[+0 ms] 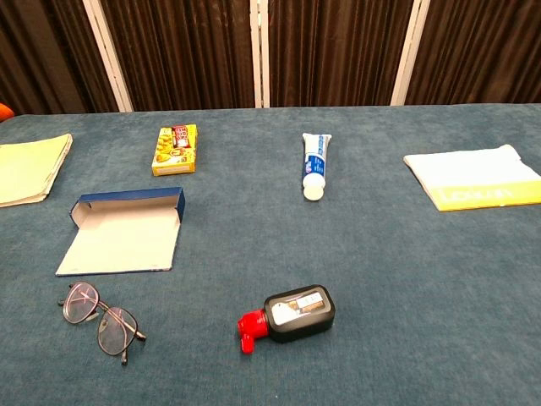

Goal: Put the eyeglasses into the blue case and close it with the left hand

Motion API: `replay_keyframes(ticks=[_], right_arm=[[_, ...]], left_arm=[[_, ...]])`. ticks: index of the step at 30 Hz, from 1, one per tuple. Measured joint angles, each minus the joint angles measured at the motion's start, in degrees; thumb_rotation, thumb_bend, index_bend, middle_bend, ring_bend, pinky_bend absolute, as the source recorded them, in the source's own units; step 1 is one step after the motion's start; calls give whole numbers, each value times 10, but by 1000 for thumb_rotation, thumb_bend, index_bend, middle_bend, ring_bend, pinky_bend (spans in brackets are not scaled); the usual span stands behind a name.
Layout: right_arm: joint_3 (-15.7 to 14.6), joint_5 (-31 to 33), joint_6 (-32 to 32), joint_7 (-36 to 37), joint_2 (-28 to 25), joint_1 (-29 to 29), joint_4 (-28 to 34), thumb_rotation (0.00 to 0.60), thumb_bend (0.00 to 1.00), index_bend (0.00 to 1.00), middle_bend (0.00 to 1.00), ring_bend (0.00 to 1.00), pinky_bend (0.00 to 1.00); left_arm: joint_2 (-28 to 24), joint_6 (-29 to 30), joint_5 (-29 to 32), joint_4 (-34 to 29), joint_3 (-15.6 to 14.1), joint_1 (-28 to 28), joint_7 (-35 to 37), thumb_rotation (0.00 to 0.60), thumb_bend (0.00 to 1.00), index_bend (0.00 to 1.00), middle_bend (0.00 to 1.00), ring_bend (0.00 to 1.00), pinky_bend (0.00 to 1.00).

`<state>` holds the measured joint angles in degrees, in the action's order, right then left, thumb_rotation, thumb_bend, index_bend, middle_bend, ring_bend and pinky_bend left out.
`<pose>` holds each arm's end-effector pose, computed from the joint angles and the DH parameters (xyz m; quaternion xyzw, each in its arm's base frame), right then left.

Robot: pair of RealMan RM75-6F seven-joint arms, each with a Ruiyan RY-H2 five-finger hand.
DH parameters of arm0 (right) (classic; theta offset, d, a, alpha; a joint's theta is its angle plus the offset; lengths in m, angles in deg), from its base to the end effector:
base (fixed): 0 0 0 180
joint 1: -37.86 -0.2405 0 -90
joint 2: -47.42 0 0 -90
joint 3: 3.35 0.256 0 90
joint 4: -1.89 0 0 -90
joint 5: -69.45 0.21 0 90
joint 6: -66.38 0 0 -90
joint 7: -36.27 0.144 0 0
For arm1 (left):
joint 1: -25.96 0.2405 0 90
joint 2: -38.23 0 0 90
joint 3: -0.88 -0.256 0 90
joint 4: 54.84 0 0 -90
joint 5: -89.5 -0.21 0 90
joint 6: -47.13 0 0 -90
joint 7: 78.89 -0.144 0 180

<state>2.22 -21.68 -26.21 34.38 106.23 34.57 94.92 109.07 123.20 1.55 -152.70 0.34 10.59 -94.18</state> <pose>-0.2950 -0.1801 0.2051 0.6004 -0.2878 0.4175 0.6183 -0.2481 0.2107 0.0843 -0.7051 -0.3490 -0.3692 0.4948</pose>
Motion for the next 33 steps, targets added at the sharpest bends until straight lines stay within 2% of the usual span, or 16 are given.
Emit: replay_keyframes(ticks=[4, 9, 20, 33], right_arm=[[0, 3, 7, 1, 1, -3, -3, 600, 0, 39, 0, 0, 0], [0, 5, 11, 5, 3, -5, -7, 600, 0, 41, 0, 0, 0], [-1, 6, 13, 13, 1, -5, -7, 600, 0, 41, 0, 0, 0], [-1, 6, 13, 18, 0, -5, -7, 600, 0, 41, 0, 0, 0]], left_arm=[[31, -77, 13, 6, -4, -31, -29, 600, 303, 336, 0, 0, 0], [81, -150, 42, 17, -7, -71, -78, 600, 363, 434, 0, 0, 0], [117, -160, 63, 35, -12, -84, -121, 600, 400, 471, 0, 0, 0], [143, -171, 85, 63, -10, -92, -116, 600, 399, 481, 0, 0, 0]])
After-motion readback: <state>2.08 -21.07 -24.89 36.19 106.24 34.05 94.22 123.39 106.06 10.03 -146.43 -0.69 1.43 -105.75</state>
